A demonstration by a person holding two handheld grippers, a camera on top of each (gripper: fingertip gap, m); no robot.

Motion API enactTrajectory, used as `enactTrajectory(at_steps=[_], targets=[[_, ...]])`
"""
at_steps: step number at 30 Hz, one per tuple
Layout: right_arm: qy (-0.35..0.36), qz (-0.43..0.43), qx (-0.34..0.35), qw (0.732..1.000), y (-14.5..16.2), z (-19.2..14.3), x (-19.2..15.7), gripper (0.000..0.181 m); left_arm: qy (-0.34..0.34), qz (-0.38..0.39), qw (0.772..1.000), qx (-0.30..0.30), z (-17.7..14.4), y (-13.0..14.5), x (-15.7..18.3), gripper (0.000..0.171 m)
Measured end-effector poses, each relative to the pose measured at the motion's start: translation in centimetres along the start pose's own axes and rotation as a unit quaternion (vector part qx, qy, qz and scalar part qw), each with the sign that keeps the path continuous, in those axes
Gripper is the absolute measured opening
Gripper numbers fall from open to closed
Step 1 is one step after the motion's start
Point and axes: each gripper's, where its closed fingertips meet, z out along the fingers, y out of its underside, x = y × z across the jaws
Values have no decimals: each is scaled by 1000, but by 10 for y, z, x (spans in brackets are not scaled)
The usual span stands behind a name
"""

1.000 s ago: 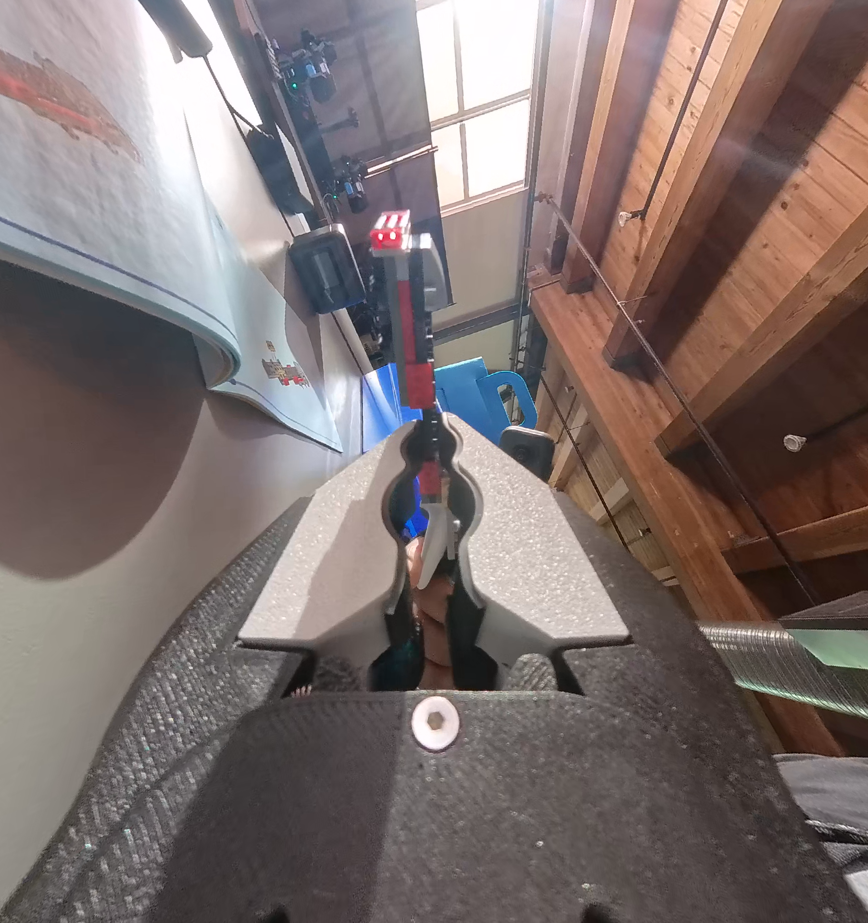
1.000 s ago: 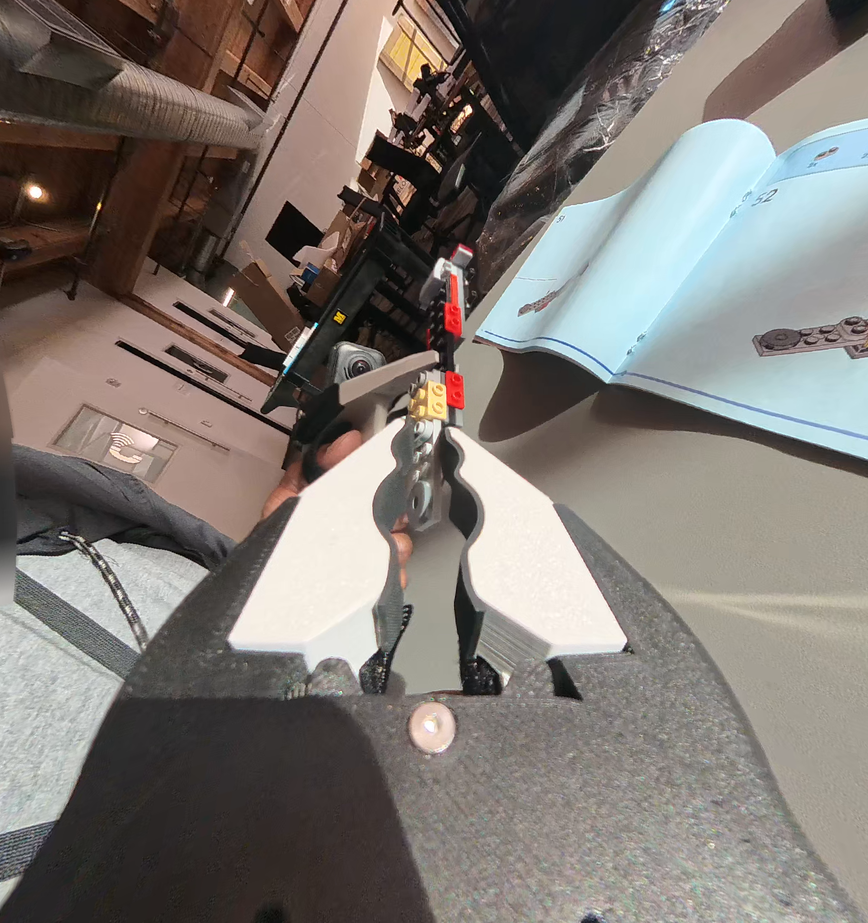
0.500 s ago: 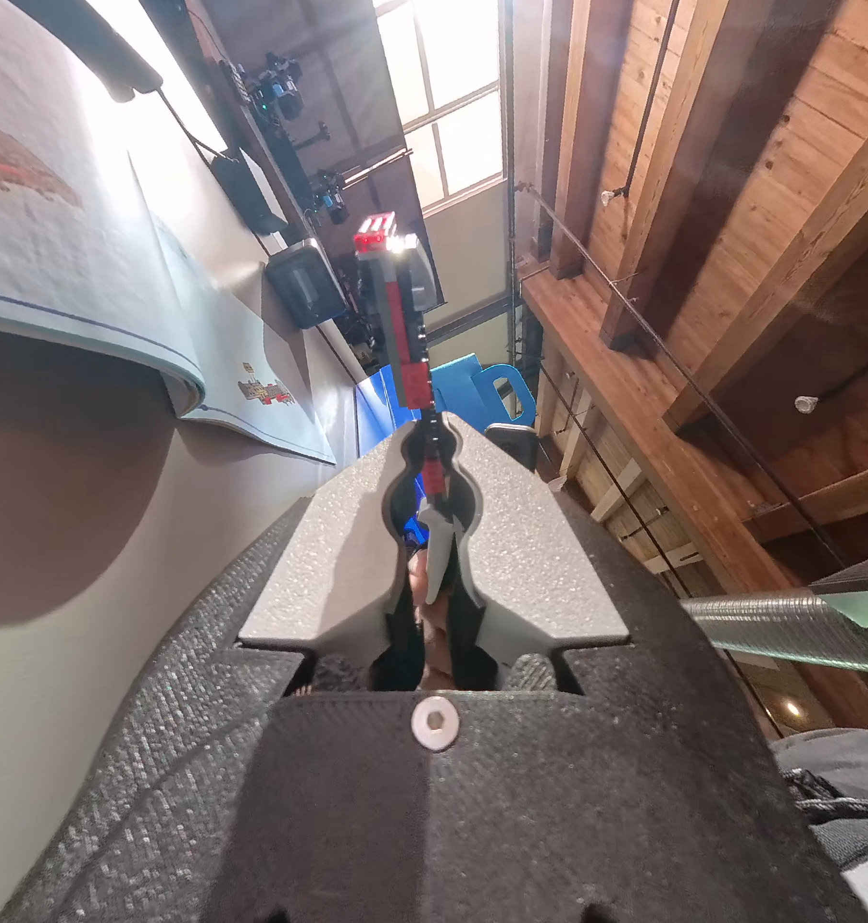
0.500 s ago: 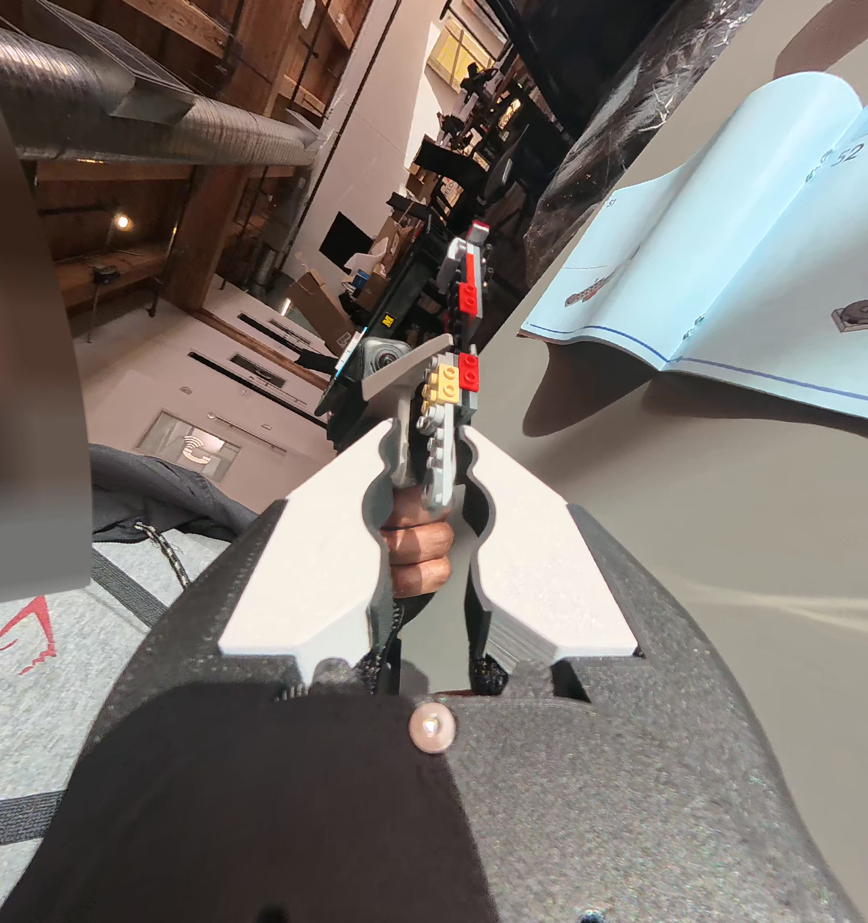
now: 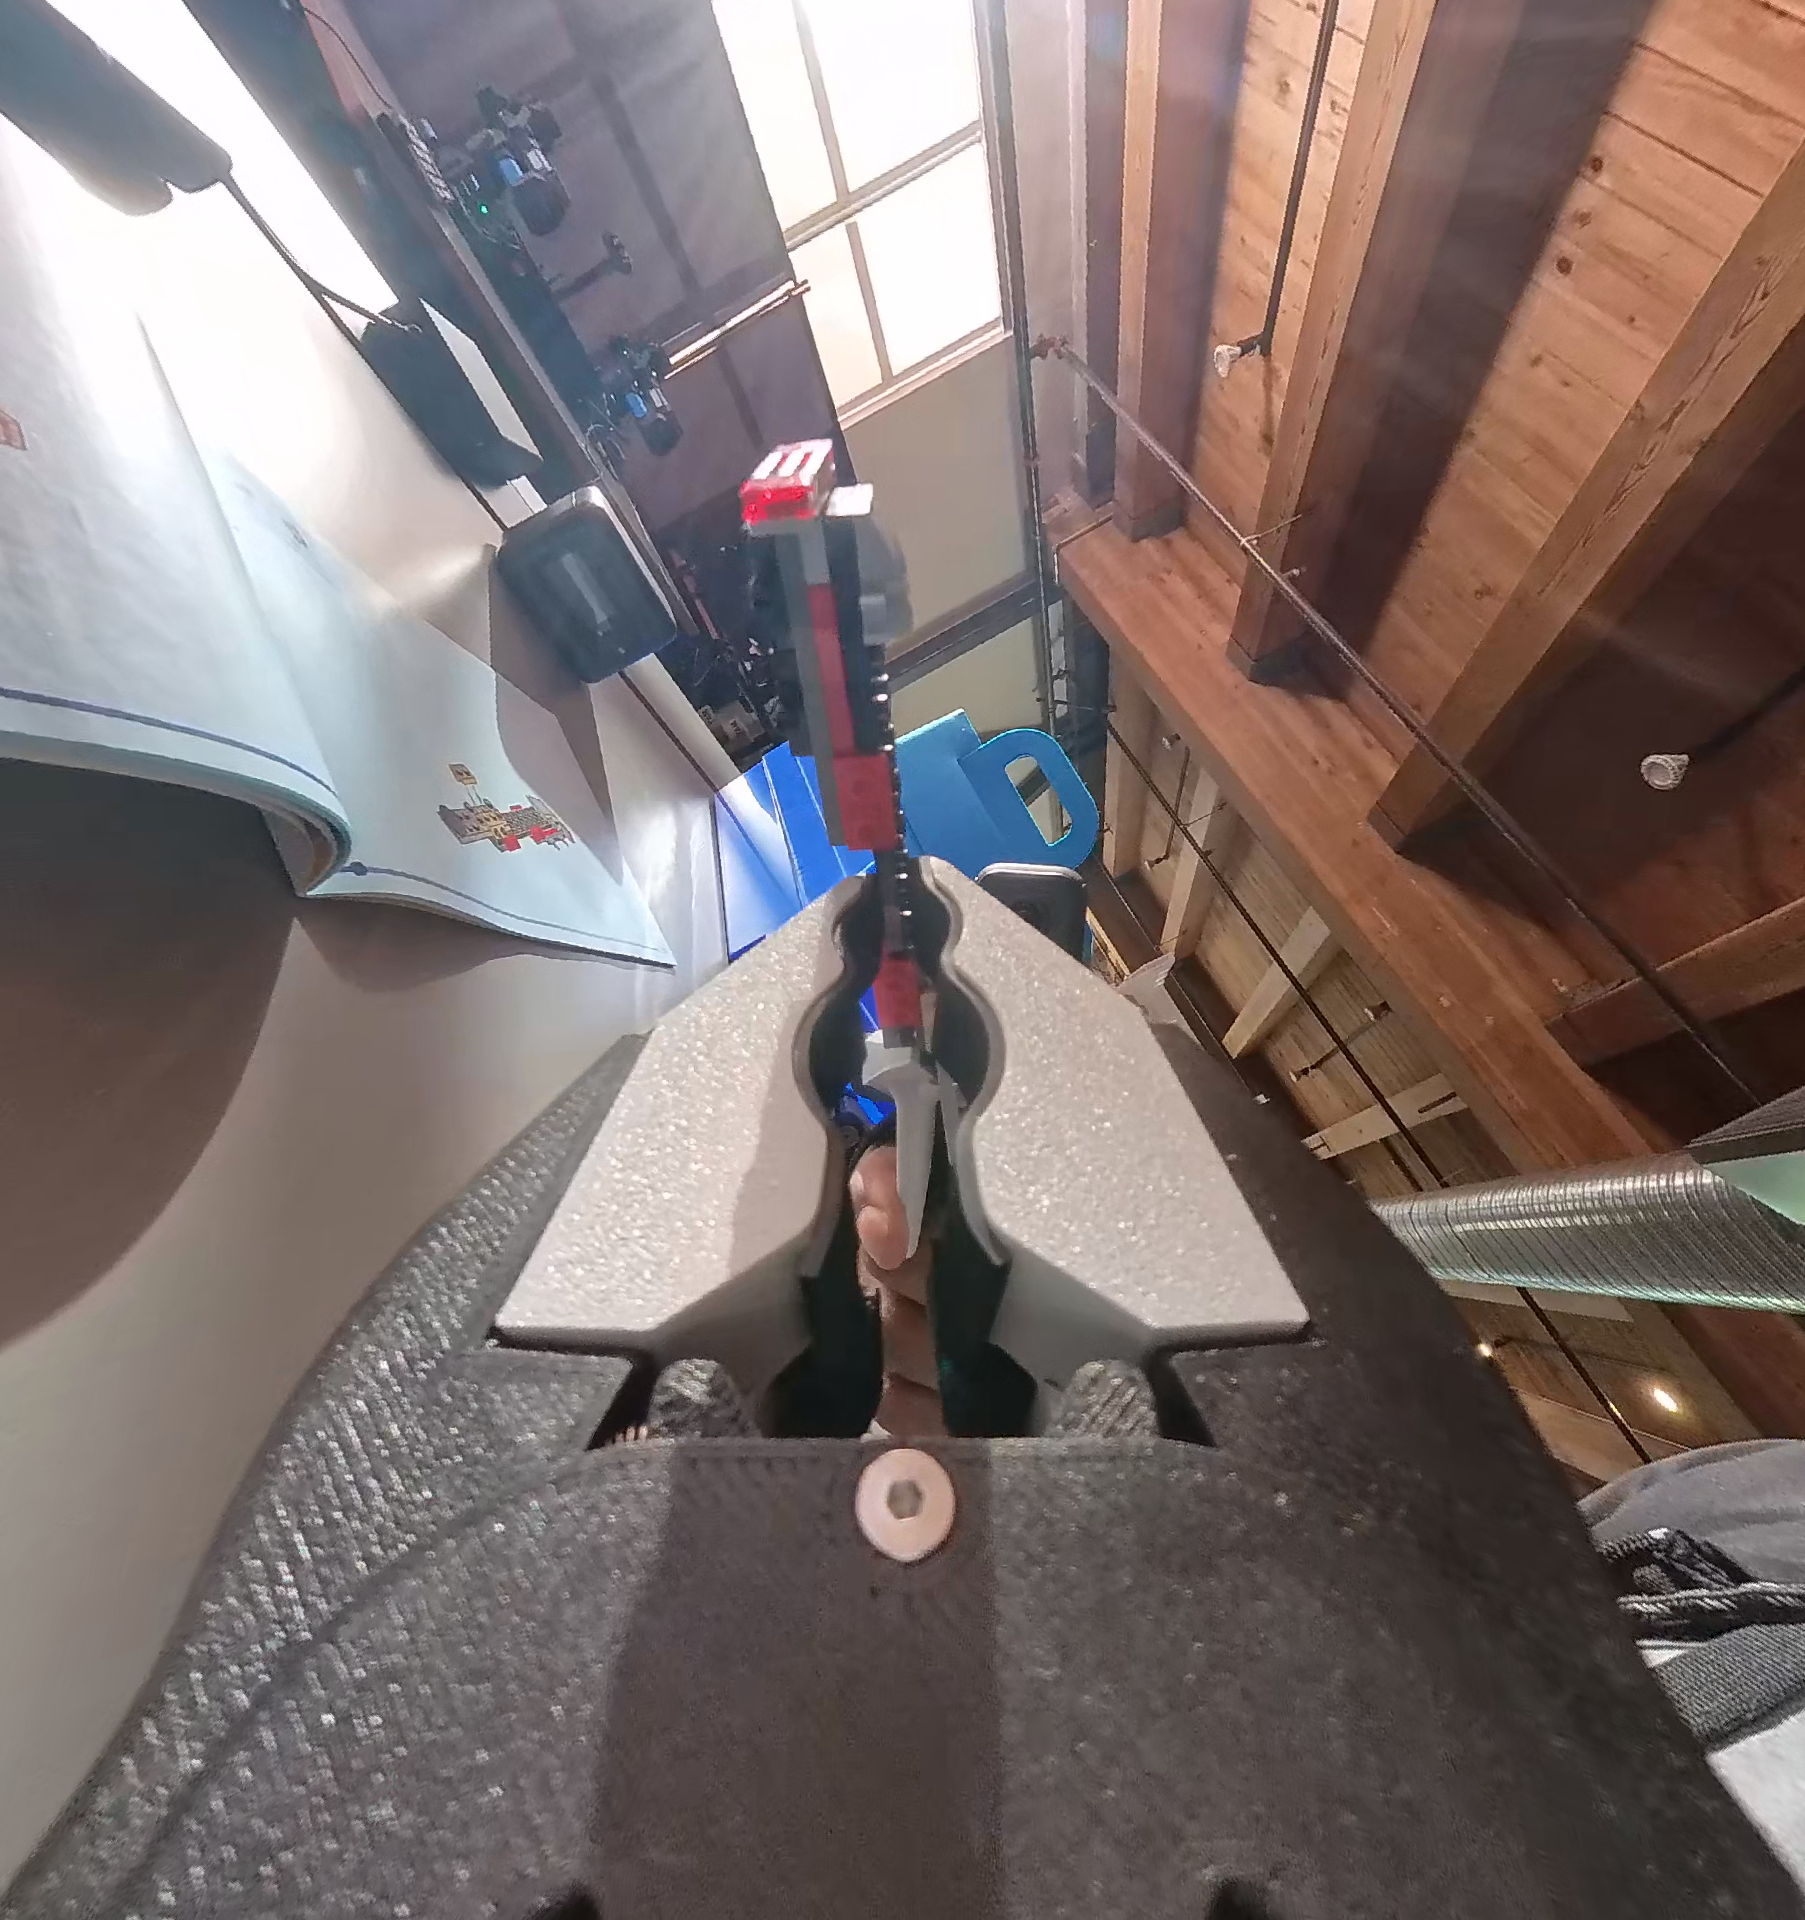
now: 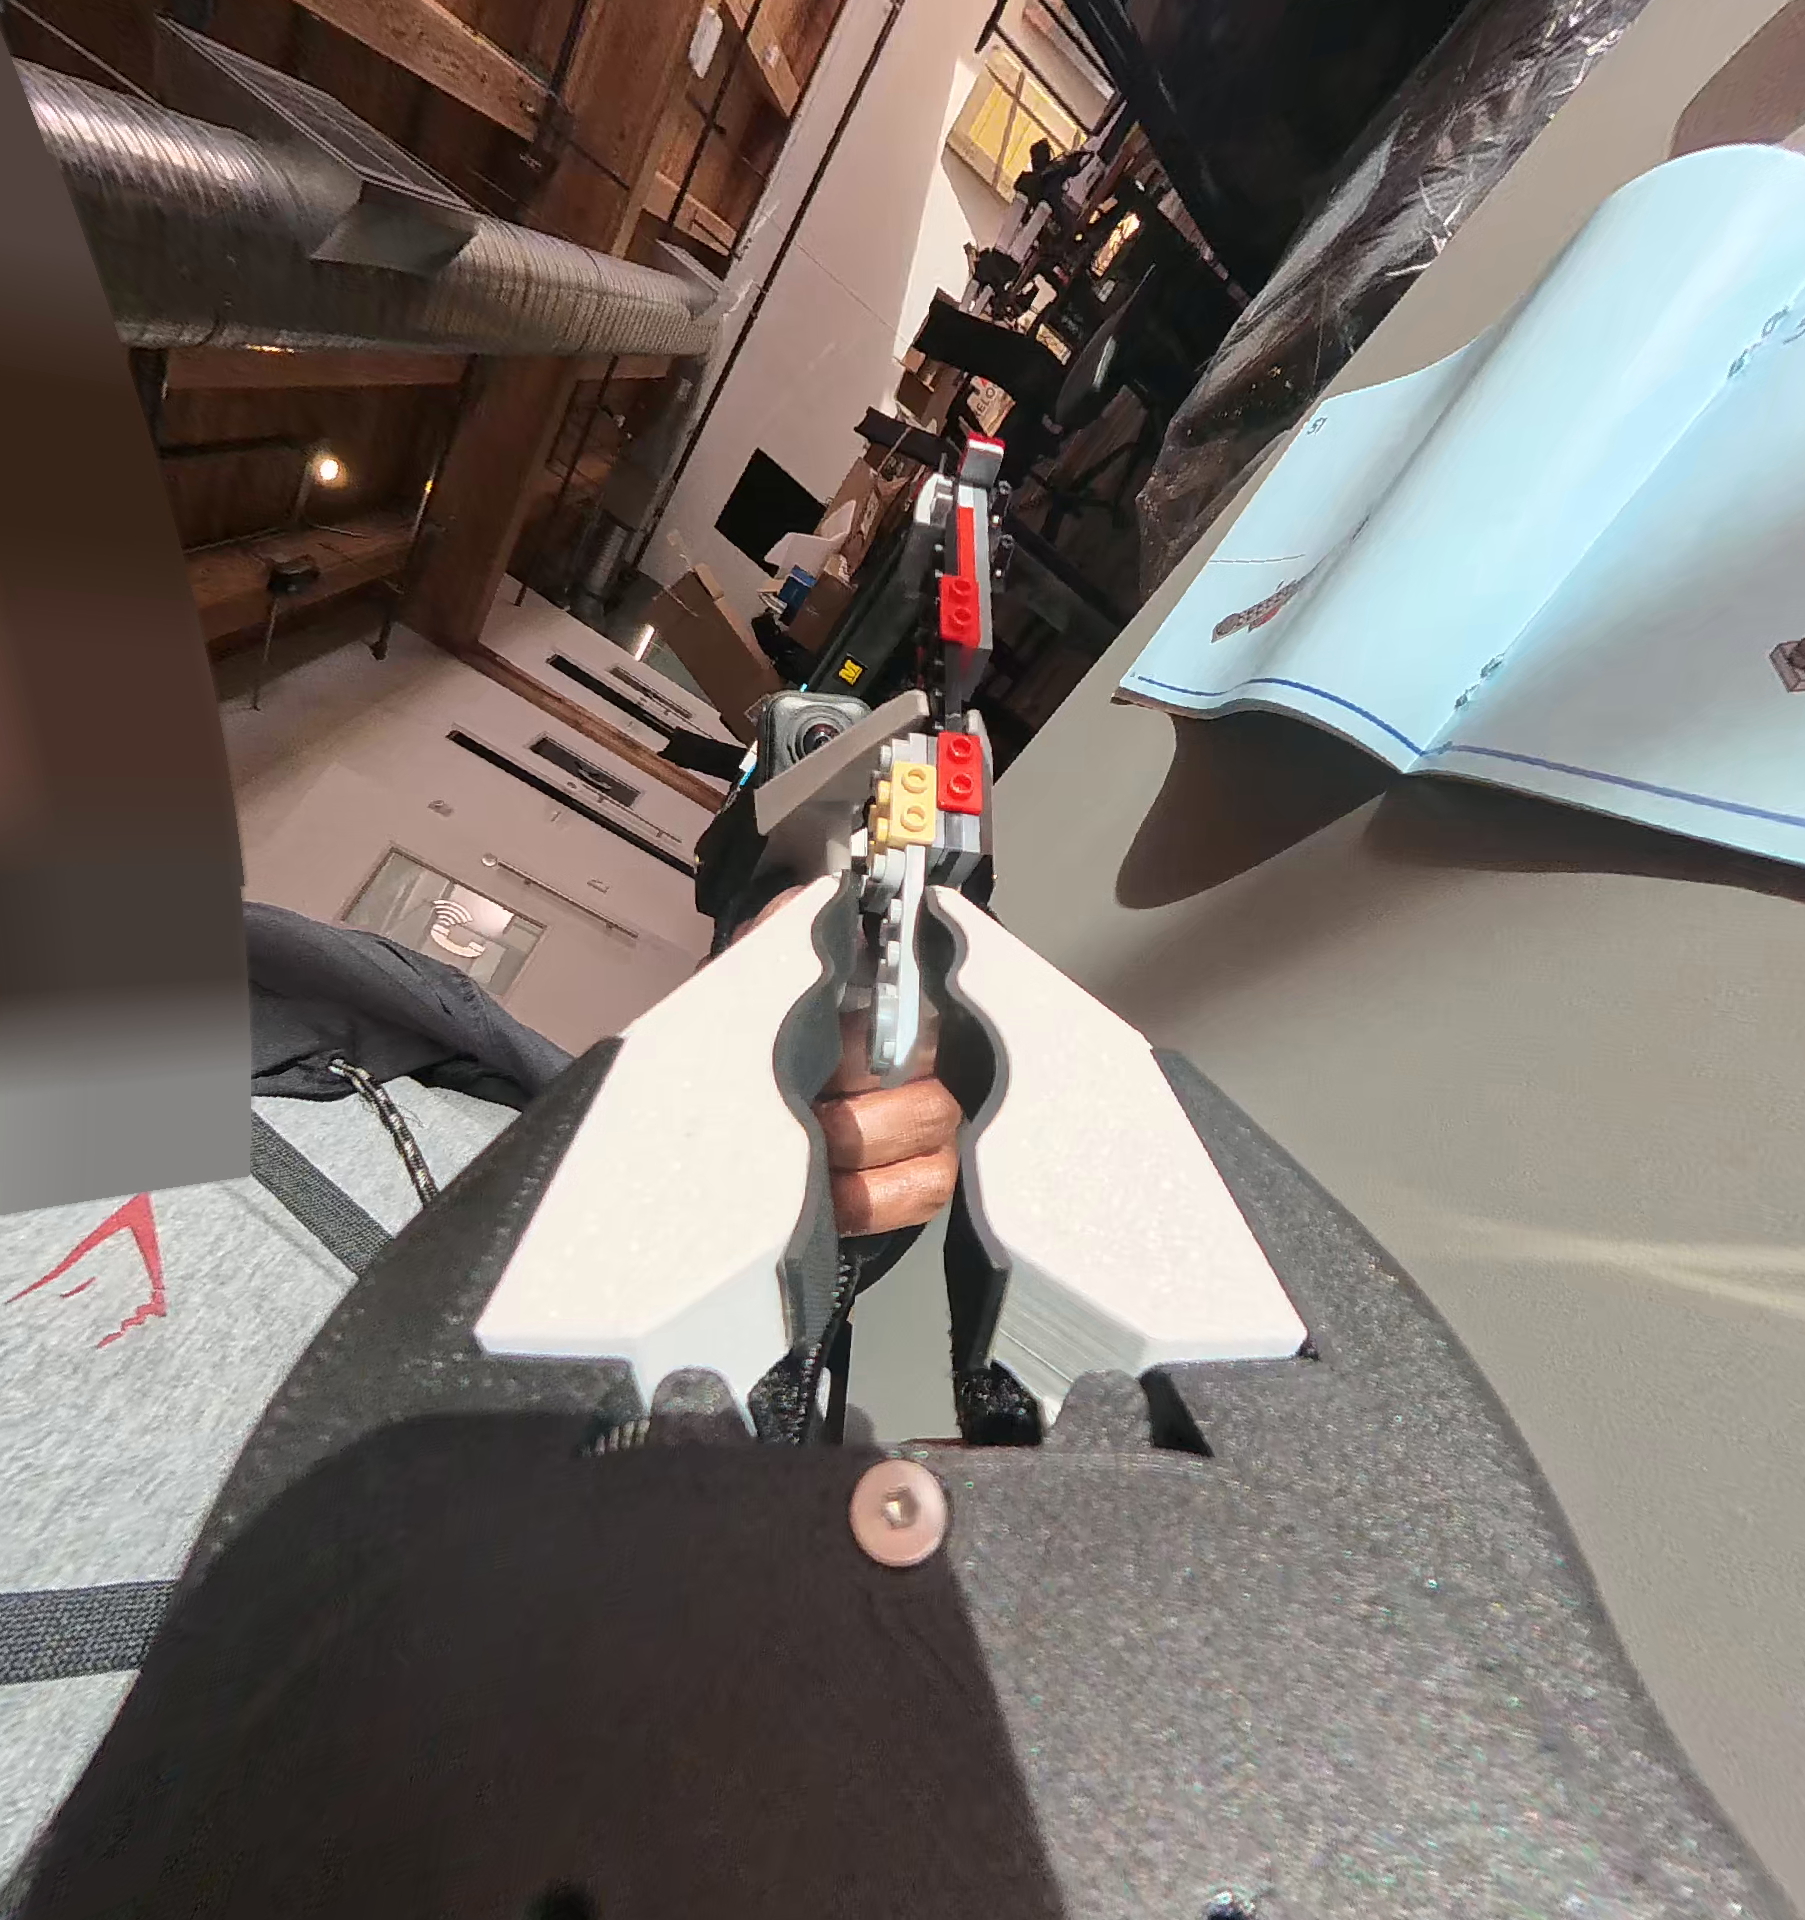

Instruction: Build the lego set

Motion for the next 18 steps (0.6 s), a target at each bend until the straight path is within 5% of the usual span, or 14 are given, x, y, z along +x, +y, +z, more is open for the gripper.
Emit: enactTrajectory(at_steps=[18], targets=[[6, -9, -2, 1000, 1, -1, -3, 9, 4, 13, 1000, -2, 0, 1, 5, 7]])
